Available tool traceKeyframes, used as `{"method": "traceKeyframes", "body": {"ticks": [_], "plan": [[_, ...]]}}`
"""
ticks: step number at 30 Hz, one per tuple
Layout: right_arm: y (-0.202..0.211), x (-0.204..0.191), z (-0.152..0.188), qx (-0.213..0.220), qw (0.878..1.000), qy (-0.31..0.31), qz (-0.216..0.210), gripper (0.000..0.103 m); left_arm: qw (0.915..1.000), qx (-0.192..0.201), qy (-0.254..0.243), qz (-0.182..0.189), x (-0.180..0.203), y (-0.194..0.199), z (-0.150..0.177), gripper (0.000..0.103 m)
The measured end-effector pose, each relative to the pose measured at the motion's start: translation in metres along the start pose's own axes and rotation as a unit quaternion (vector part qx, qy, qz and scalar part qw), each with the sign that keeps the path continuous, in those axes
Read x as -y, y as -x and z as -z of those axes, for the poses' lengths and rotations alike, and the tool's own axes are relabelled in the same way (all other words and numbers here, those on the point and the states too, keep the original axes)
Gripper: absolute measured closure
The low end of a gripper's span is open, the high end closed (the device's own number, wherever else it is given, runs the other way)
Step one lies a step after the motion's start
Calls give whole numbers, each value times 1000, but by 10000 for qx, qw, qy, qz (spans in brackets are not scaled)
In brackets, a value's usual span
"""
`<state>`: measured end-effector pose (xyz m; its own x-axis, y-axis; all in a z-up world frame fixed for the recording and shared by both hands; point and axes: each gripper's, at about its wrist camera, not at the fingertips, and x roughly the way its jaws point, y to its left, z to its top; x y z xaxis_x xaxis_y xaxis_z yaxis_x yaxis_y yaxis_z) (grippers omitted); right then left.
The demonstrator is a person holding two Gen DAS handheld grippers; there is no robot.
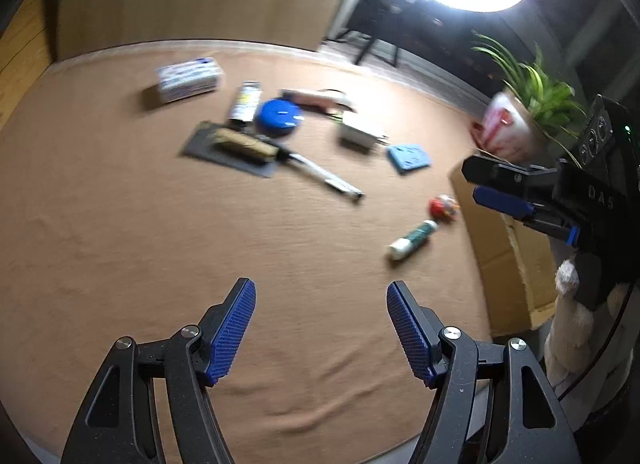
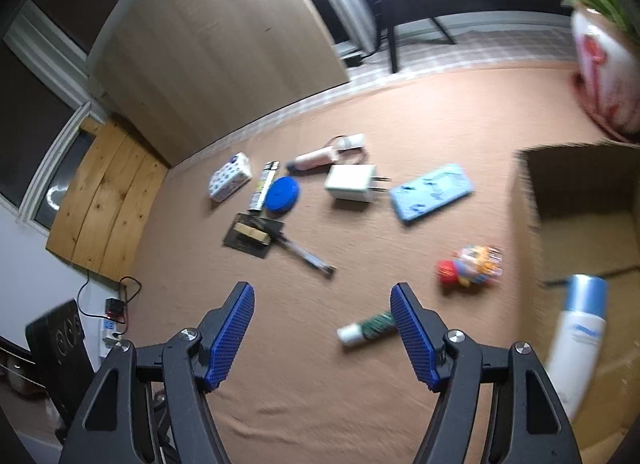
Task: Organize objects
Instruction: 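Move the right tool to the black pen on the black card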
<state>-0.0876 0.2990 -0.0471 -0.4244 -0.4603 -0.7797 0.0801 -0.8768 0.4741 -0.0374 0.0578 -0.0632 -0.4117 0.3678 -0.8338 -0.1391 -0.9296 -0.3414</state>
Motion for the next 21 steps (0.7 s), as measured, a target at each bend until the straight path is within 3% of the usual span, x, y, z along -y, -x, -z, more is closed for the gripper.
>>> {"method": "traceKeyframes", "body": {"ticks": [4, 7, 16, 21], "plan": [[-31, -14, -15, -286, 9995, -17, -131, 56, 9997, 58, 193, -126, -23, 8, 2, 31], [-57, -23, -25, -489, 9985, -96, -219, 61, 9994, 91, 268, -196, -36, 15, 5, 31], [-122, -45, -55, -861, 9949, -333, -397, 64, 9975, 119, 591, -357, -75, 27, 14, 31], [-150, -57, -65, -972, 9945, -287, -258, 64, 9962, 141, 750, -422, -96, 35, 20, 31]]}}
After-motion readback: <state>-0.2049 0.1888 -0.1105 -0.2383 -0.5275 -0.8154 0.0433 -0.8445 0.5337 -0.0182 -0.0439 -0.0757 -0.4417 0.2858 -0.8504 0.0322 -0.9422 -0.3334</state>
